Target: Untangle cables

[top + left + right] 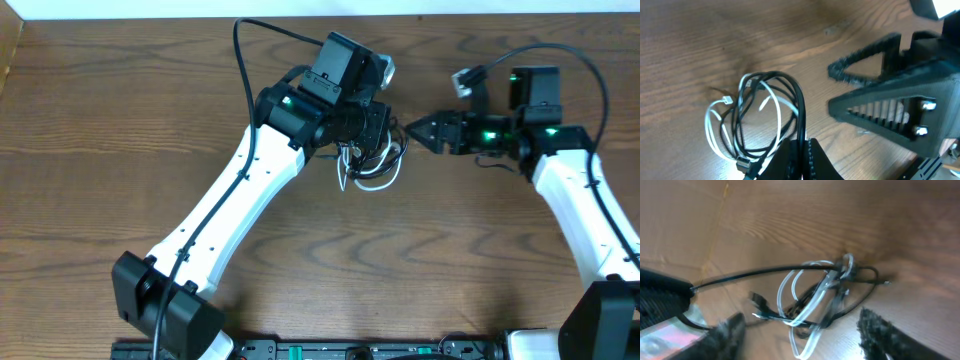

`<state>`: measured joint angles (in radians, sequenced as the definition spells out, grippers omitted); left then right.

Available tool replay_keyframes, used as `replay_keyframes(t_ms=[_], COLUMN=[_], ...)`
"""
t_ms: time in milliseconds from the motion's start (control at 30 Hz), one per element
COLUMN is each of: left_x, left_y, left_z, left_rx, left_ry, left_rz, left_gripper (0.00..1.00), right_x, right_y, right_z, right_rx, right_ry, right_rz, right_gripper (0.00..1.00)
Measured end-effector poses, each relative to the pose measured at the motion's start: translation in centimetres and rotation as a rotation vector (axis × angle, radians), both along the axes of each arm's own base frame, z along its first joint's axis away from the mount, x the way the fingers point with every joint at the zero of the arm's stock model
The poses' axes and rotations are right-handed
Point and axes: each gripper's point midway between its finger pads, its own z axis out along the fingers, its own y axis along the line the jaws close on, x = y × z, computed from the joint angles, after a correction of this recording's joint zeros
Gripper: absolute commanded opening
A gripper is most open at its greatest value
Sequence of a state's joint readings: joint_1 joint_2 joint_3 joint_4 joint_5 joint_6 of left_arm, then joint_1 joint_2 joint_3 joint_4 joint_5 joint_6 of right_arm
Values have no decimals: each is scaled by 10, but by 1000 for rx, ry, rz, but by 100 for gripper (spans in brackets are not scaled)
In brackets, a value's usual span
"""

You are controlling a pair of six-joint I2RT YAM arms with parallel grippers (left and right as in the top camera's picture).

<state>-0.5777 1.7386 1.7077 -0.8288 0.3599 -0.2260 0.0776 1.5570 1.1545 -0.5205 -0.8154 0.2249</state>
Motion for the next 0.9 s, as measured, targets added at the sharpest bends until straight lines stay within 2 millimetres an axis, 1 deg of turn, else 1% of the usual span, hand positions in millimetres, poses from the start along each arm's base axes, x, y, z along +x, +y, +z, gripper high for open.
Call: replay_keyframes(t_ms=[33, 67, 133, 200, 300, 433, 633, 767, 867, 900], left_x=[0, 0, 0, 0, 0, 1, 4, 4, 4, 4], left_y=[0, 0, 0, 0, 0, 0, 4, 5, 5, 5], left_z=[-1, -2, -2, -2, -2, -2, -2, -2, -2, -2], left_rx=[1, 1, 0, -1, -1, -1, -1, -1, -1, -1], left_ry=[6, 9, 11, 12, 13, 13, 13, 13, 13, 12], left_rz=[4, 6, 9, 11, 11, 12, 23, 24, 24, 24], left_gripper=[7, 7, 7, 7, 8, 7, 7, 7, 8, 7], right_x=[-1, -3, -5, -11, -16, -18, -9, 3, 5, 4], right_y=[5, 9, 14, 15, 10, -3, -10, -5, 1, 3], right_z=[-2, -5, -13, -27, -44, -63, -94, -120, -139, -146], right_rx=[-8, -20, -52, -105, -173, -245, -299, -299, -300, -302], right_ry=[22, 44, 99, 181, 259, 329, 381, 395, 420, 430], right_rz=[-10, -23, -66, -130, -204, -280, -321, -312, -295, -287], right_gripper=[49, 46, 45, 45, 45, 47, 45, 43, 42, 38])
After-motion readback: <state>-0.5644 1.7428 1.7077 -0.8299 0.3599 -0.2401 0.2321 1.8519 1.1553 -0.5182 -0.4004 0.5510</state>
